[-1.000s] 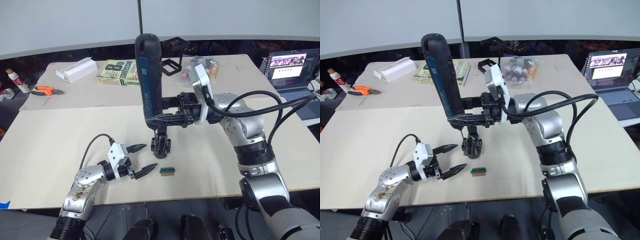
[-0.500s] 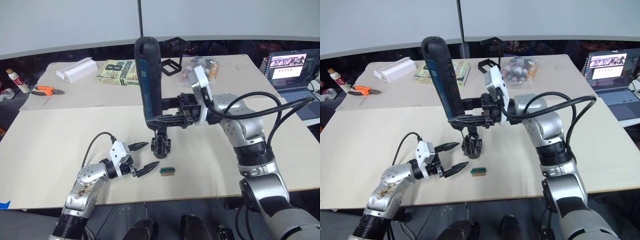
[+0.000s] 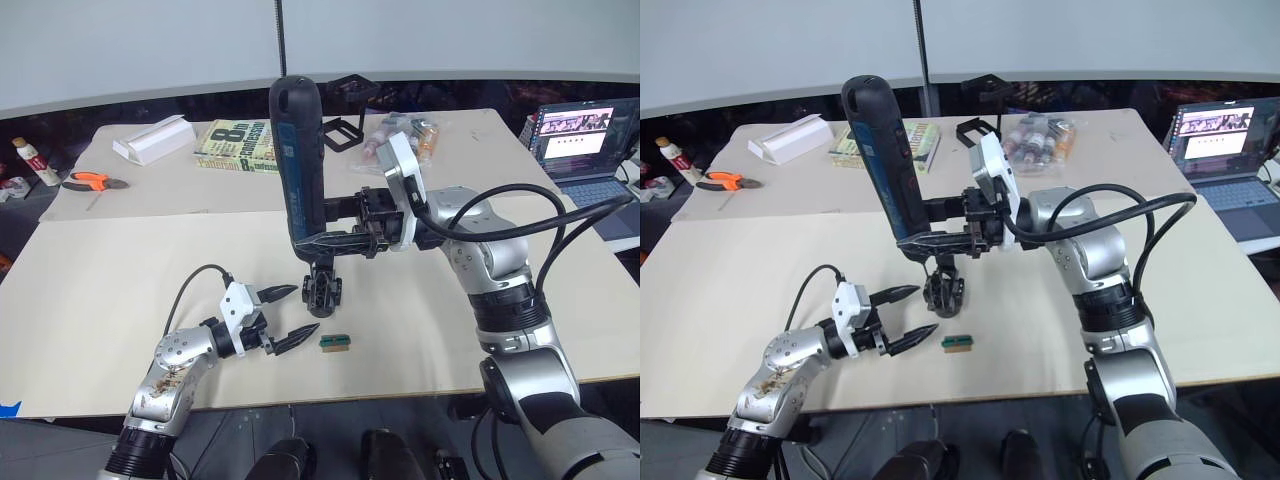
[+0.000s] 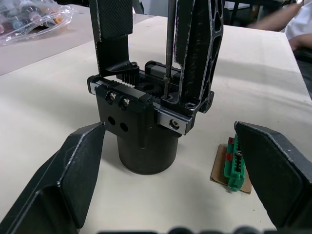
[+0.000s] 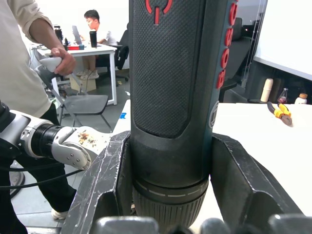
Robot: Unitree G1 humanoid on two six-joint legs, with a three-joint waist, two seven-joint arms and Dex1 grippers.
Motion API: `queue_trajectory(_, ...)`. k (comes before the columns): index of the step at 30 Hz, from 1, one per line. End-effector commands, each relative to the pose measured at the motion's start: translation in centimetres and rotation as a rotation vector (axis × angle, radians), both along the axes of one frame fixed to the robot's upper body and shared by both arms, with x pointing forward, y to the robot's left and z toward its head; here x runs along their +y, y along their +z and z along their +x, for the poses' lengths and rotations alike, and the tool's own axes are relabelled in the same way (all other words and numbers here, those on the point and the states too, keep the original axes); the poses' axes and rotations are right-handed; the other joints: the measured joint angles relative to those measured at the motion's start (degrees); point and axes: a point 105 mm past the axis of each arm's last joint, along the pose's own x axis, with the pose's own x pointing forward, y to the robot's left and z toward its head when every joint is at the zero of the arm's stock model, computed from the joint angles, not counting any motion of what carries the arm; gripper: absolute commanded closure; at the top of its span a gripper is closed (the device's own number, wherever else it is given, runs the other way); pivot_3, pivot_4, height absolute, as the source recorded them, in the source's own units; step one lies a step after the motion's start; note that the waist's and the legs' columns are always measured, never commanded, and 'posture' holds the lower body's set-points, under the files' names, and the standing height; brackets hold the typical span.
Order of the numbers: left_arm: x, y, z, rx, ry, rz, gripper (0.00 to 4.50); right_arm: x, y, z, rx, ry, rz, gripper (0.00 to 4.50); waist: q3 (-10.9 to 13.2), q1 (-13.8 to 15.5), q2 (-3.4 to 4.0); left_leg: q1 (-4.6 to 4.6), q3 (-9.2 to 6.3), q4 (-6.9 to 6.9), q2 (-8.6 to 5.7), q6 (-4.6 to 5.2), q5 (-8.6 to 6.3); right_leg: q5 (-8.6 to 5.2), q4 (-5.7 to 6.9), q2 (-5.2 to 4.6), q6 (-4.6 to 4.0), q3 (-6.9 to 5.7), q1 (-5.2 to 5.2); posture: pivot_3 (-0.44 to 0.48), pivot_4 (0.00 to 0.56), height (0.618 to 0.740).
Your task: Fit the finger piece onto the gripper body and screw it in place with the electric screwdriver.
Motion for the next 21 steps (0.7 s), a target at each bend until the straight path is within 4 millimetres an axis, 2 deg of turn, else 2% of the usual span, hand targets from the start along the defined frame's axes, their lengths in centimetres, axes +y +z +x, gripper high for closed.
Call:
queue_trajectory(1,-0.46,0.96,-0.13,-0.034,-0.019,-0.007,0.00,-0.31,1.35,-0.80,-0.049,0.028,0.036,2.64,0.00,0.00,0.00,0.00,0.00,0.00,0.00,0.00,0.00,0.00,0.00,0.00,0.00,0.00,0.00,0.000,0.150,0.740)
queue_trajectory(21,-0.57,0.93,-0.14,-0.026,-0.014,-0.008,0.00,0.00,1.12,-0.30,-0.059,0.001,0.042,2.64,0.00,-0.02,0.00,0.00,0.00,0.01,0.00,0.00,0.00,0.00,0.01,0.00,0.00,0.00,-0.01,0.000,0.150,0.740)
